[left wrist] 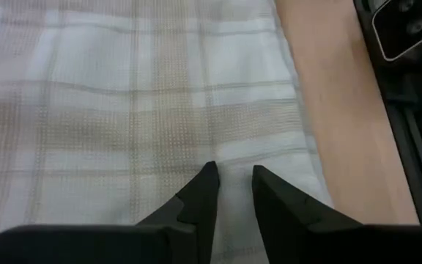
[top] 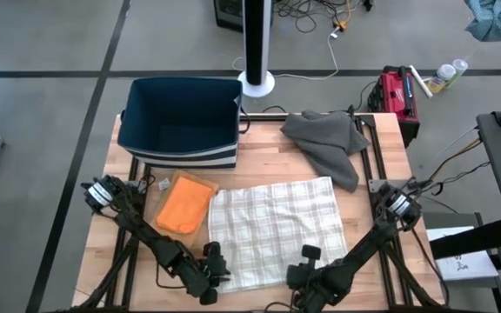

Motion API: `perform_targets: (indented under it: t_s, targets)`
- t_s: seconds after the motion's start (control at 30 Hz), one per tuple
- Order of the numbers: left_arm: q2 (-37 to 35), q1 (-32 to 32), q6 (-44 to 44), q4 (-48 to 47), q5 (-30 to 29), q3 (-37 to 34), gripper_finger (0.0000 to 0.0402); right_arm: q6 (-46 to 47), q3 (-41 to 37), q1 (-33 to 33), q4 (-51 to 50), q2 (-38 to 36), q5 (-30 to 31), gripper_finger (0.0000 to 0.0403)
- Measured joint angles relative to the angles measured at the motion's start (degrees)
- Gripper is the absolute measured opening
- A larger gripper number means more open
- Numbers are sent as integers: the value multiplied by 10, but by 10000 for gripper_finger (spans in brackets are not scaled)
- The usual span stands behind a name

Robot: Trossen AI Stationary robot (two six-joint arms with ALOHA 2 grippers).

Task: Fold towel
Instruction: Fold the white patterned kitchen towel

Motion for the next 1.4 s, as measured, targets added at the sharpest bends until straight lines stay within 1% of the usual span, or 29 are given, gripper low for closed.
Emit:
perform_targets:
  t_s: [0.07, 0.13, 0.23, 0.33, 0.4, 0.5, 0.57, 0.63, 0.7, 0.77, 0.8, 0.93, 1.03, 1.07, 1.13, 1.23, 1.27, 1.33, 1.4]
  targets:
    - [-8, -3, -4, -24, 2, 0, 82, 19, -10, -2, 5, -3, -12, 0]
    - [-21, -4, -5, -49, 2, -1, 82, 27, -12, -2, 7, -6, -9, 0]
    - [-38, -4, 2, -73, -8, -4, 82, 14, -2, 6, -6, -14, -12, 0]
    - [-52, -2, 17, -78, -13, -2, 82, 5, 5, 22, -20, -44, 4, 0]
    - [-53, -2, 29, -71, -23, 10, 82, 26, 1, 30, -37, -64, 22, 0]
    - [-49, -2, 46, -60, -32, 24, 82, 75, -17, 33, -71, -72, 53, 0]
    - [-37, -2, 52, -54, -34, 29, 82, 103, -35, 34, -67, -73, 57, 0]
    - [-26, -2, 52, -49, -34, 30, 82, 123, -58, 35, -64, -71, 42, 0]
    - [-12, -2, 47, -29, -31, 30, 82, 141, -81, 35, -47, -61, 7, 0]
    - [-1, -2, 36, -26, -18, 29, 82, 146, -97, 35, -41, -61, -23, 0]
    - [4, -1, 28, -21, -1, 30, 82, 149, -102, 38, -42, -64, -38, 0]
    - [7, 0, 5, -14, 43, 36, 82, 189, -108, 52, -47, -76, -45, 0]
    - [0, -4, 24, -40, 63, 50, 82, 184, -93, 63, -49, -94, -66, 0]
    - [-6, -6, 36, -56, 72, 56, 82, 177, -88, 66, -53, -104, -56, 0]
    - [-14, -7, 61, -79, 70, 71, 82, 174, -79, 71, -47, -124, -2, 0]
    - [-31, 0, 113, -93, 14, 91, 82, 173, -83, 62, -53, -142, 118, 0]
    - [-31, 2, 129, -92, -9, 97, 82, 167, -86, 56, -54, -143, 147, 0]
    - [-31, 10, 154, -94, -47, 100, 82, 143, -94, 34, -53, -145, 181, 0]
    - [-32, 21, 164, -94, -66, 100, 82, 112, -106, 0, -52, -145, 194, 0]
